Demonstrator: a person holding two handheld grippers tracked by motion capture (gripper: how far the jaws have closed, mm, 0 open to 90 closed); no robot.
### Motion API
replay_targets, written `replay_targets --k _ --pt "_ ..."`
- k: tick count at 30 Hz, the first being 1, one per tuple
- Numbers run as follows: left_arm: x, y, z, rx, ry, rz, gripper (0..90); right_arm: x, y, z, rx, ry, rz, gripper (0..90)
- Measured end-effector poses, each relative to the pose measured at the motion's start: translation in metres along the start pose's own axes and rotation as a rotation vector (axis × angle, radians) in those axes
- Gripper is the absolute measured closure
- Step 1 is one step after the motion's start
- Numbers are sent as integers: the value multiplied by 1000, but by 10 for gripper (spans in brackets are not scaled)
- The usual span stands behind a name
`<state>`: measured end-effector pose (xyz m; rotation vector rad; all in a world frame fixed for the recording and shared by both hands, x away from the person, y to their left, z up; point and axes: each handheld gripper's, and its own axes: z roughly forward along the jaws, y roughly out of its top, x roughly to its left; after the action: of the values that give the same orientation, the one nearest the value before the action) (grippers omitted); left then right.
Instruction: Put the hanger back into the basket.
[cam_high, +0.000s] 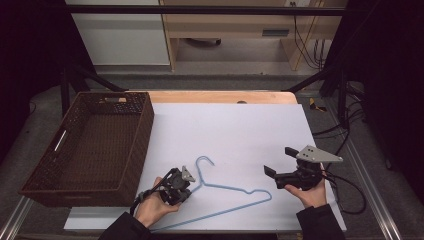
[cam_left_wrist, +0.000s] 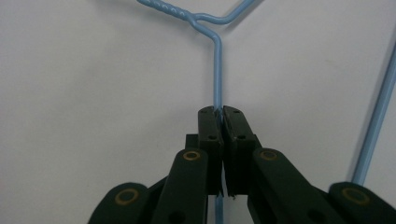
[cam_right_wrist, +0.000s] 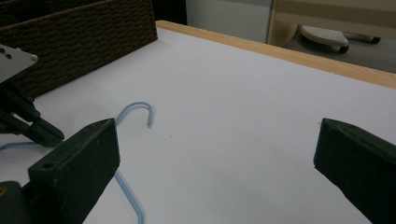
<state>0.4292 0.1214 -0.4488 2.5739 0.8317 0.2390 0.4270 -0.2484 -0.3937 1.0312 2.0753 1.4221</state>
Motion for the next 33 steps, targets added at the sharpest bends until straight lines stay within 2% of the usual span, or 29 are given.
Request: replay_targets --k 11,12,15,20,24,29,31,33 --pt "-5 0 -18 -65 43 19 871 18 5 13 30 60 -38 22" --pt "-6 0 -20 -78 48 21 871 25 6 19 39 83 -44 30" --pt "-7 1 -23 -83 53 27 871 30 7 24 52 96 -54 36" --pt "-12 2 -30 -107 68 34 871 49 5 47 107 152 -70 53" --pt "-13 2 -31 -104 72 42 871 59 3 60 147 174 -90 69" --pt "-12 3 -31 -98 69 39 871 65 1 71 167 200 -95 87" --pt "-13 2 -31 -98 69 41 871 71 1 80 200 198 -124 90" --pt "-13 3 -31 -98 68 40 871 72 1 83 205 202 -129 99"
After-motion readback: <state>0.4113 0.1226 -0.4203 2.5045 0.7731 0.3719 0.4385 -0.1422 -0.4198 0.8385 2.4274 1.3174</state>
